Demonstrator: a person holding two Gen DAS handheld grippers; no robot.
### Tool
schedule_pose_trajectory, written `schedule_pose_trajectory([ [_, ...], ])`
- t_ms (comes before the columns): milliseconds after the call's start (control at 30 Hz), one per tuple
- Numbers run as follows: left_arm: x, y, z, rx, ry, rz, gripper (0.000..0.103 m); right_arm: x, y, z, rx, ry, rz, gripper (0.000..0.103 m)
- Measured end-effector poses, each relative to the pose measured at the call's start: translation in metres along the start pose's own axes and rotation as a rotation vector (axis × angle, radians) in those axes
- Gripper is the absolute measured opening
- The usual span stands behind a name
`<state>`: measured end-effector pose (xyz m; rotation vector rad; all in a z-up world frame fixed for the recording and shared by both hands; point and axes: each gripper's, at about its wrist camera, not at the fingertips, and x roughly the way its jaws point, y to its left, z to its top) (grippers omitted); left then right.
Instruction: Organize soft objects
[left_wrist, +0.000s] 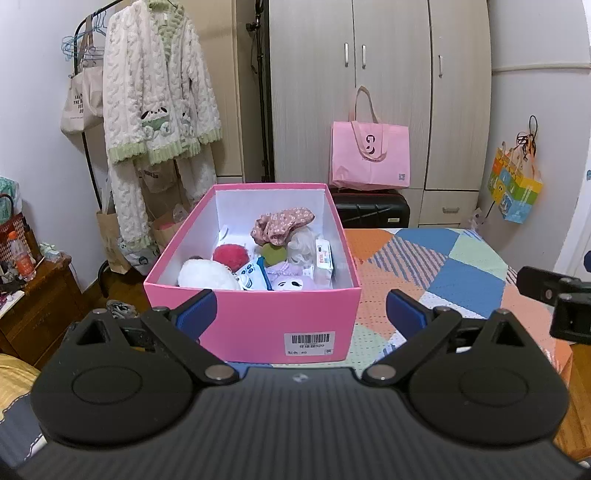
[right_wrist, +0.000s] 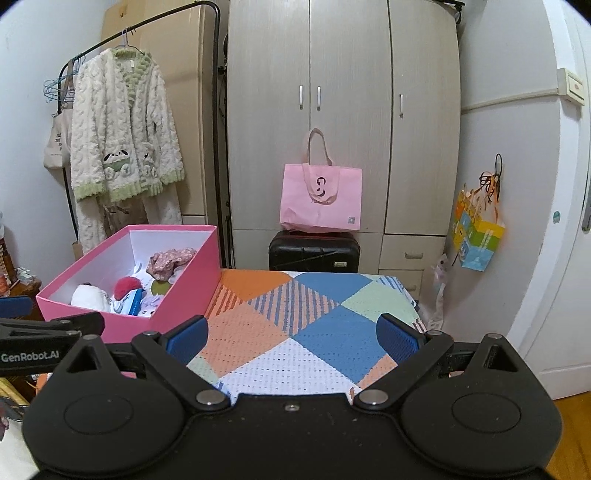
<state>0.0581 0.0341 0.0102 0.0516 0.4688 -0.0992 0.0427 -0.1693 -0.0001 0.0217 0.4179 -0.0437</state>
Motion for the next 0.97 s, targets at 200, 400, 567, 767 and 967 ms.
schedule_pose_trajectory([
  [200, -0.007, -0.005, -0.001, 0.005, -0.017, -0.001, 0.099, -0.005, -0.004, -0.003, 0.014, -0.016, -0.008, 0.1],
  [400, -0.006, -0.008, -0.003, 0.015, -0.015, 0.012, 0.099, -0.007, -0.011, -0.004, 0.038, -0.022, -0.039, 0.1],
  [567, -0.003, -0.009, -0.003, 0.031, -0.017, 0.043, 0.099, -0.007, -0.015, -0.005, 0.048, -0.021, -0.044, 0.1],
  [767, -0.004, -0.009, -0.004, 0.031, -0.015, 0.05, 0.099, -0.008, -0.014, -0.008, 0.041, -0.021, -0.041, 0.1],
  [967, -0.005, -0.009, -0.004, 0.032, -0.012, 0.061, 0.099, -0.006, -0.016, -0.009, 0.049, -0.01, -0.049, 0.1],
])
